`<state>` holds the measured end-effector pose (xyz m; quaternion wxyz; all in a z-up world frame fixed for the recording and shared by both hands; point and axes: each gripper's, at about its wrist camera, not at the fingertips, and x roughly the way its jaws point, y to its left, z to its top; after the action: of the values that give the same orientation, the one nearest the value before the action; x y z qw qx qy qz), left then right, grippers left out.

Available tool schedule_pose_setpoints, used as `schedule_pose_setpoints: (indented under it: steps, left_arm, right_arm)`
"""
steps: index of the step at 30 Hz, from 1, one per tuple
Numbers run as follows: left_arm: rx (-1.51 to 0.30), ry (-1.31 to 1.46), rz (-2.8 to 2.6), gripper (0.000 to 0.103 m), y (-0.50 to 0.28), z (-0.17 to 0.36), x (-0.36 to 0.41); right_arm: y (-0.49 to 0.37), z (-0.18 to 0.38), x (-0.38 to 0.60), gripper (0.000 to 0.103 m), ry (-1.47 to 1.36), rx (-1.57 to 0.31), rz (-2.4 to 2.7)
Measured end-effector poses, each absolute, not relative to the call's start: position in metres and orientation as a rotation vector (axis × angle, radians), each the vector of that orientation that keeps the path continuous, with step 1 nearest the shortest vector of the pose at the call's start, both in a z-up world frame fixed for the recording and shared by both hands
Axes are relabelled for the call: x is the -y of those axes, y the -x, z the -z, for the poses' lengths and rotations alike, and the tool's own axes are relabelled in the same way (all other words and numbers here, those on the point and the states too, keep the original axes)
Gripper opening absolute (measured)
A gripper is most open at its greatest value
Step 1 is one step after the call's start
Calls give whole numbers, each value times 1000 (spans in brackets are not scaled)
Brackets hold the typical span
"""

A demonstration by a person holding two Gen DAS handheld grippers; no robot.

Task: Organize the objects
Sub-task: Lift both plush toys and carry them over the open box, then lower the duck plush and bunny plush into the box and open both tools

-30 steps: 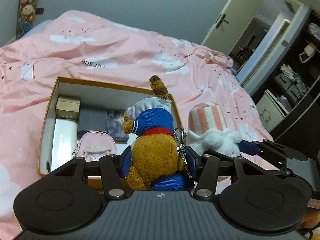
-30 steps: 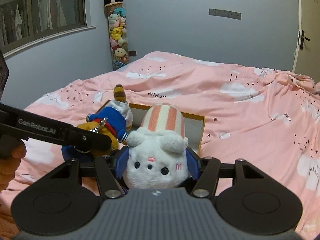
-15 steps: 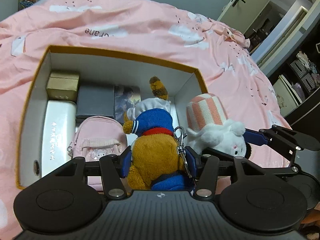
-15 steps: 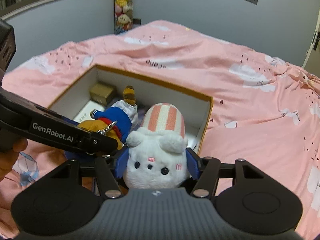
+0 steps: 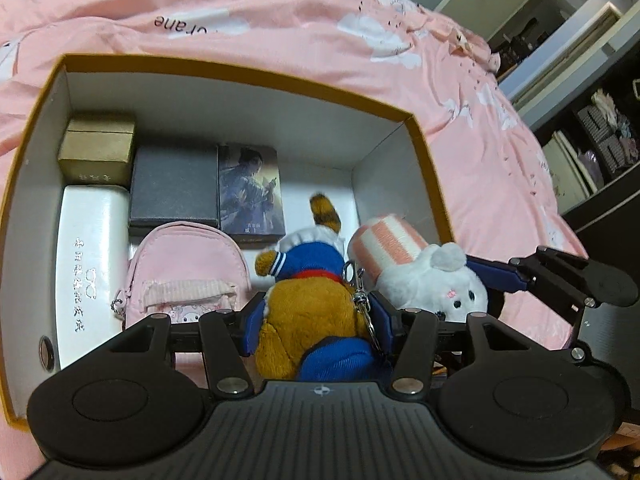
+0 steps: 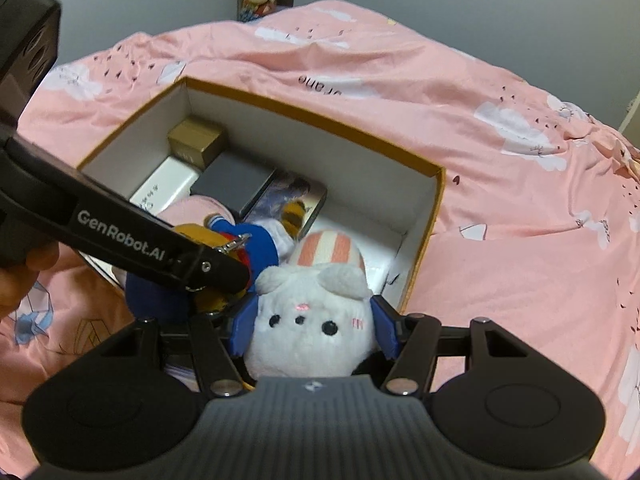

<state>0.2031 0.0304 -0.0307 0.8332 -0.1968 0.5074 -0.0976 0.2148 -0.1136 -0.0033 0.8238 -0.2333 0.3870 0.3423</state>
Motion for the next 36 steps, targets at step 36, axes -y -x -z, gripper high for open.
schedule_pose_setpoints:
  steps: [36]
  left_arm:
    - [-1185,486,244,43,-216,47,-46]
  right_arm:
    - [-226,-6,119,33,579,-955,-824]
